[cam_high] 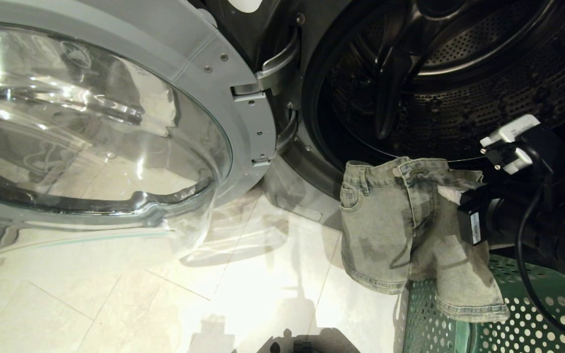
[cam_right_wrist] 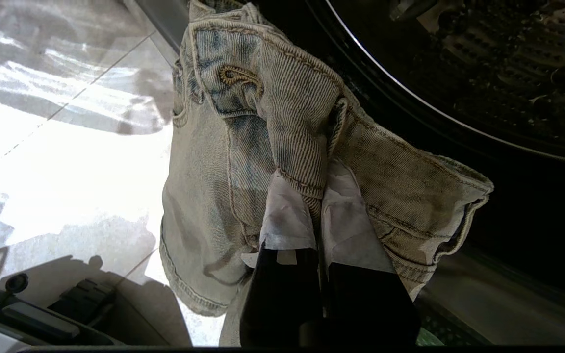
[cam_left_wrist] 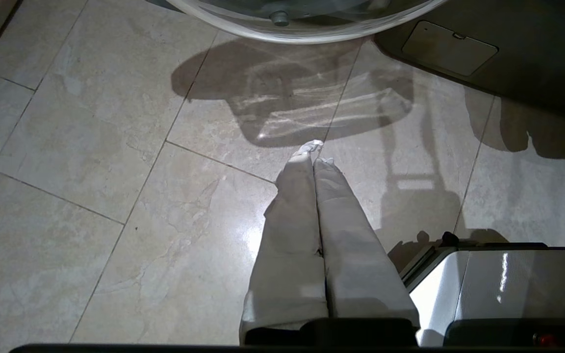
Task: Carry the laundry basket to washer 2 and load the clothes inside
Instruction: Place the clothes into the washing machine
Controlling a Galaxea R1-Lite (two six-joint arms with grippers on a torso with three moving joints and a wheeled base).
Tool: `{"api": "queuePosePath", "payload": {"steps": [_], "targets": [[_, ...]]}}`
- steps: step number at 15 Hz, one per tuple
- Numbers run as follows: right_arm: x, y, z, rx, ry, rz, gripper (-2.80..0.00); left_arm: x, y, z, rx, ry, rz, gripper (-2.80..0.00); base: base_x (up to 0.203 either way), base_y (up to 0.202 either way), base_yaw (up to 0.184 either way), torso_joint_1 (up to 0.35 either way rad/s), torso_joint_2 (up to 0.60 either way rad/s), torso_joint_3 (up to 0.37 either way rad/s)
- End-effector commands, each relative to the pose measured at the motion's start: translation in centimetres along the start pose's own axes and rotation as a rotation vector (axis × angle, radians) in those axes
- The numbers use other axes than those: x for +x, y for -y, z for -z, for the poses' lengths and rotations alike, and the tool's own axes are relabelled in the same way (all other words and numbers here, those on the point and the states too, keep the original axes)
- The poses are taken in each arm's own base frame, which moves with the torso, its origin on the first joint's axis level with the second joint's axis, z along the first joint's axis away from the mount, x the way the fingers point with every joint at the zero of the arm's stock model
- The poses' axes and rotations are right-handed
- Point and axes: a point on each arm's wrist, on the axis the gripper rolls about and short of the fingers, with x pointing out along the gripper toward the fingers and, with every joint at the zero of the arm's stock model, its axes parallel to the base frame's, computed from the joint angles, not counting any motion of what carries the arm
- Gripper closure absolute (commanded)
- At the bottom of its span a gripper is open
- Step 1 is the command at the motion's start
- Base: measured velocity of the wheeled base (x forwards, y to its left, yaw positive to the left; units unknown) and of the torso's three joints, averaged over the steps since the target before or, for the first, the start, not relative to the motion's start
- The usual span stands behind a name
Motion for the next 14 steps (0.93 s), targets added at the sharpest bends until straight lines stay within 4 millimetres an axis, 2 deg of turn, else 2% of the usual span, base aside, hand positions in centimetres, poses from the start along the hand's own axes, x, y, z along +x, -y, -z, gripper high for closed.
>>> {"api": "queuePosePath", "payload": {"steps": [1, 6, 11, 14], "targets": [[0.1, 0.3, -0.7, 0.007, 0.013, 0.049, 0.0, 0.0, 0.0, 0.0, 0.0, -0.002, 0.0, 0.0, 0.0, 0.0, 0.0, 0.0, 0.0, 0.0], [0.8, 0.6, -1.7, -0.01, 0.127, 0.192, 0.0, 0.0, 0.0, 0.0, 0.0, -0.002, 0.0, 0.0, 0.0, 0.0, 0.0, 0.0, 0.0, 0.0], [4.5, -0.5, -1.2, -0.141, 0.241, 0.269, 0.0, 0.0, 0.0, 0.0, 0.0, 0.0, 0.0, 0.0, 0.0, 0.0, 0.0, 0.0, 0.0, 0.0], [5.9, 0.4, -2.4, -0.143, 0.275, 0.325, 0.0, 0.0, 0.0, 0.0, 0.0, 0.0, 0.0, 0.0, 0.0, 0.0, 0.0, 0.0, 0.0, 0.0]]}}
